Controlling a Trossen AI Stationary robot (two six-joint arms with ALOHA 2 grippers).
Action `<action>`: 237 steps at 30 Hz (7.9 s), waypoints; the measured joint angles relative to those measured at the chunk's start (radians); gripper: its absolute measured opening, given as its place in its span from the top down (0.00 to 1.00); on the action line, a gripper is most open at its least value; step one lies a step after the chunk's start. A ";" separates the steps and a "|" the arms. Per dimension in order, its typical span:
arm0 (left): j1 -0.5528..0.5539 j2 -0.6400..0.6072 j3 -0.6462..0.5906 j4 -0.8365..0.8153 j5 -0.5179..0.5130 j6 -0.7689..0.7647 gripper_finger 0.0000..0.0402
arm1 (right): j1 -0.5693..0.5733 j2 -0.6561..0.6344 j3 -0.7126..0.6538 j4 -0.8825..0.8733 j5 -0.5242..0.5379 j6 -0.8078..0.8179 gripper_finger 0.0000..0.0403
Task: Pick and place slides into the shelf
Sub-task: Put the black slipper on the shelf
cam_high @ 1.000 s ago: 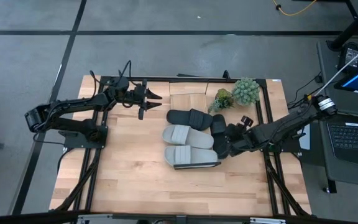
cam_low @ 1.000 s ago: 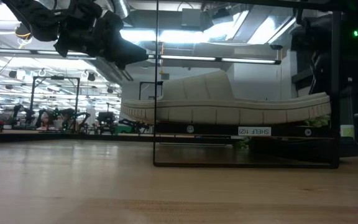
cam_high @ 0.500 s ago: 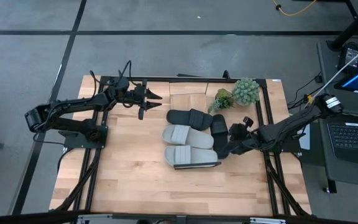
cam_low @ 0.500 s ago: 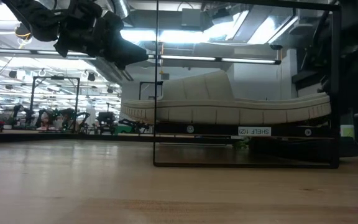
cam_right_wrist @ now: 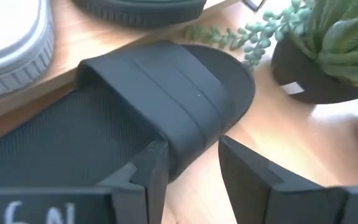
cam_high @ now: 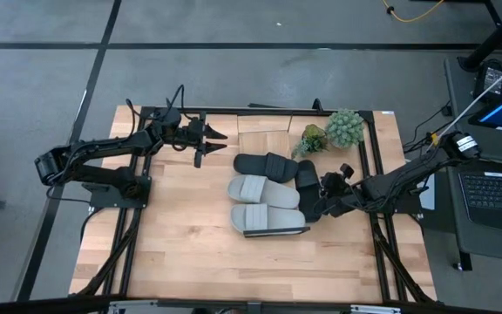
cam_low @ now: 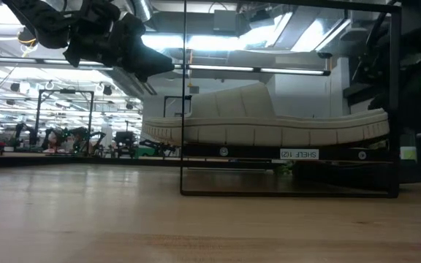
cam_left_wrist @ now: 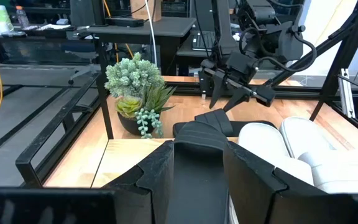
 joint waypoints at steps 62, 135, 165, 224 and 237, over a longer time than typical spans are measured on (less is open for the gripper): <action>0.000 0.000 0.000 -0.002 0.000 0.009 0.67 | 0.000 -0.006 0.431 -0.691 0.139 0.237 0.99; -0.293 0.370 0.177 0.531 -0.332 -0.604 0.67 | -0.506 0.363 0.554 1.110 0.307 -0.868 0.99; -0.287 0.505 0.280 0.447 -0.311 -0.674 0.67 | -0.530 0.353 0.554 1.191 0.182 -0.969 0.99; -0.223 0.505 0.279 0.417 -0.309 -0.546 0.39 | -0.529 0.352 0.554 1.186 0.104 -0.995 0.99; -0.271 0.505 0.279 0.416 -0.469 -0.573 0.39 | -0.529 0.352 0.554 1.186 0.096 -0.994 0.99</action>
